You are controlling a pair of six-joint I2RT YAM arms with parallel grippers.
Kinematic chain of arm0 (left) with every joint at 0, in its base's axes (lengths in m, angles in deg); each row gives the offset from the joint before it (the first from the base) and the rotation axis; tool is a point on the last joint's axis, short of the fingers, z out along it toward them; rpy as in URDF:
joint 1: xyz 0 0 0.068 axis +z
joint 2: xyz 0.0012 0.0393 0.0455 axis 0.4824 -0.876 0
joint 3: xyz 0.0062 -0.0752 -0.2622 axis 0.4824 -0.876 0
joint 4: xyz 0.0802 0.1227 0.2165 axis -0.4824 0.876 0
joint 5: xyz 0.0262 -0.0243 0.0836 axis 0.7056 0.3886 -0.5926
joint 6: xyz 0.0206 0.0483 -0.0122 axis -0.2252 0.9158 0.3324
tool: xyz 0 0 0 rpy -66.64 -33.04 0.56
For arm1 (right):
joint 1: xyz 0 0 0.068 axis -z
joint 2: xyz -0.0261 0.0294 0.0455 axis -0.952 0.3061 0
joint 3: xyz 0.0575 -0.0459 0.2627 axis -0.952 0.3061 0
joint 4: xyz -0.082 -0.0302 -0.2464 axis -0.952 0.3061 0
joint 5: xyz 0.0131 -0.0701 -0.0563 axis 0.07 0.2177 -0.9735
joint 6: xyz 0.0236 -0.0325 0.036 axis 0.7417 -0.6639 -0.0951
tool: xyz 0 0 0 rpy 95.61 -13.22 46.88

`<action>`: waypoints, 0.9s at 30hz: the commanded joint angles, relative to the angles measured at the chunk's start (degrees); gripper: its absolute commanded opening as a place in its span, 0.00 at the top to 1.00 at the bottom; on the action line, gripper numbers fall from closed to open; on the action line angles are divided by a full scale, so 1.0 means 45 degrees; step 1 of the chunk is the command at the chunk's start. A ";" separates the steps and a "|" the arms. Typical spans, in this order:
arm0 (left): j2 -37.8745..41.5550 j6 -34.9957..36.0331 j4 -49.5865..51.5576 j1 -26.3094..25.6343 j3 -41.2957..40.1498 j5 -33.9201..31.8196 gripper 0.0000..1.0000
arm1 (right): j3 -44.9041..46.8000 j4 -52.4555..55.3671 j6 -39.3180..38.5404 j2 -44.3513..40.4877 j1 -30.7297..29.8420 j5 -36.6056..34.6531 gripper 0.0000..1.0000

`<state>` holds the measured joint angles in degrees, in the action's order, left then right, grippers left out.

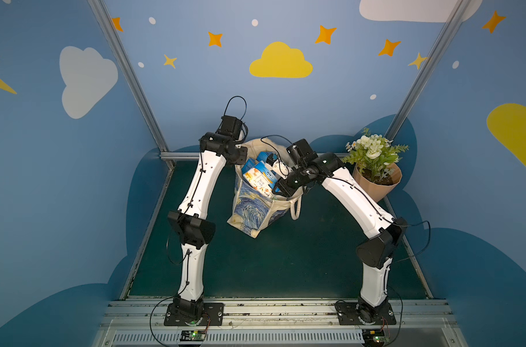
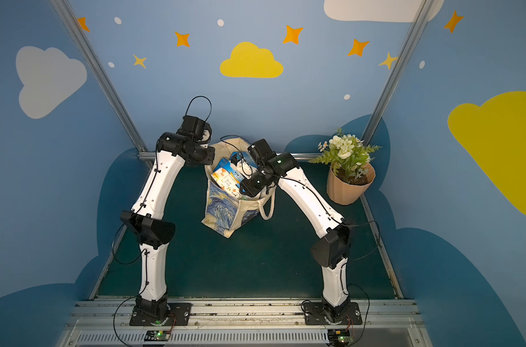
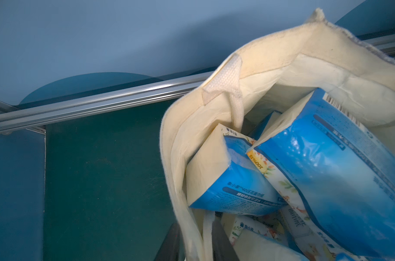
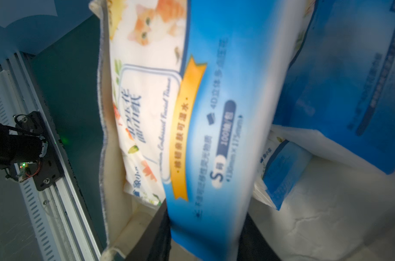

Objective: Put tissues into the canvas bag
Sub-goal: Place the pack of facial tissues in the canvas bag.

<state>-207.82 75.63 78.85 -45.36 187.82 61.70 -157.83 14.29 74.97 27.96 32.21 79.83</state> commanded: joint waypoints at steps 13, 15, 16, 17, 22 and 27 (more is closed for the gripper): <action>0.0076 -0.0264 0.0610 0.0037 0.0130 -0.0297 0.75 | -0.2683 0.1878 0.0340 0.2154 -0.0253 0.0426 0.34; 0.0056 -0.0250 0.0630 0.0037 0.0130 -0.0356 0.75 | -0.2187 0.1582 0.0633 0.1677 -0.0116 0.0025 0.25; 0.0056 -0.0249 0.0598 0.0039 0.0130 -0.0359 0.75 | -0.2125 0.1449 0.0837 0.1486 -0.0036 -0.0100 0.23; 0.0056 -0.0240 0.0565 0.0042 0.0130 -0.0359 0.75 | -0.2098 0.1260 0.1040 0.1271 0.0075 -0.0154 0.21; 0.0036 -0.0269 0.0379 0.0037 0.0127 -0.0263 0.75 | -0.1743 -0.0277 0.2031 0.0111 0.0679 0.0411 0.20; -0.0002 -0.0289 0.0427 0.0039 0.0130 -0.0241 0.75 | -0.0311 -0.2589 0.2948 -0.1148 0.0980 0.0085 0.17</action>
<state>-207.82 74.82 80.14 -45.36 187.82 60.81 -161.09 10.29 84.55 26.82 36.47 80.82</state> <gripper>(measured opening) 0.248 0.826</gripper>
